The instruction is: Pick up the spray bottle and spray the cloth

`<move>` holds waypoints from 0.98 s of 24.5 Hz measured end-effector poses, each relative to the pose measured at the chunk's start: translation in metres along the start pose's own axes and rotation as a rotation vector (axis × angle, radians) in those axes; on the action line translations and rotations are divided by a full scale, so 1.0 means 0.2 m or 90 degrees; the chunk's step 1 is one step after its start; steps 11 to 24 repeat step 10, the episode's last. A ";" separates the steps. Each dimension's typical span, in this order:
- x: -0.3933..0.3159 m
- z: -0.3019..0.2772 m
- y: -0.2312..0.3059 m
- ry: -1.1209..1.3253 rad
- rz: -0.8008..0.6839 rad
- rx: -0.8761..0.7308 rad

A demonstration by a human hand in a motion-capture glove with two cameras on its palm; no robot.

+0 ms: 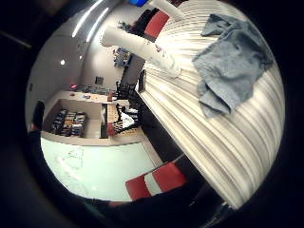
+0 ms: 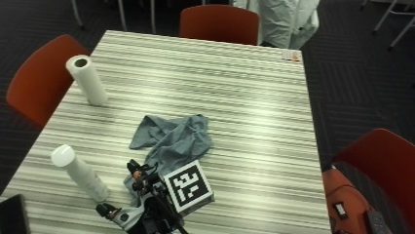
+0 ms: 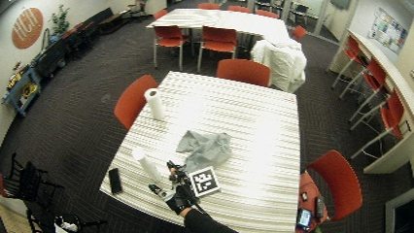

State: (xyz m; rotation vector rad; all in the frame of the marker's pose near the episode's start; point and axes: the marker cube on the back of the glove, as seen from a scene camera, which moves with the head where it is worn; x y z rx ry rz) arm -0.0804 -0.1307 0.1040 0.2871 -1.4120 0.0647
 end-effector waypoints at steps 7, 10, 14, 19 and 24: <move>-0.01 0.05 -0.06 0.010 -0.017 -0.021; -0.02 0.04 -0.08 0.006 -0.020 -0.017; -0.02 0.04 -0.08 0.006 -0.020 -0.017; -0.02 0.04 -0.08 0.006 -0.020 -0.017; -0.02 0.04 -0.08 0.006 -0.020 -0.017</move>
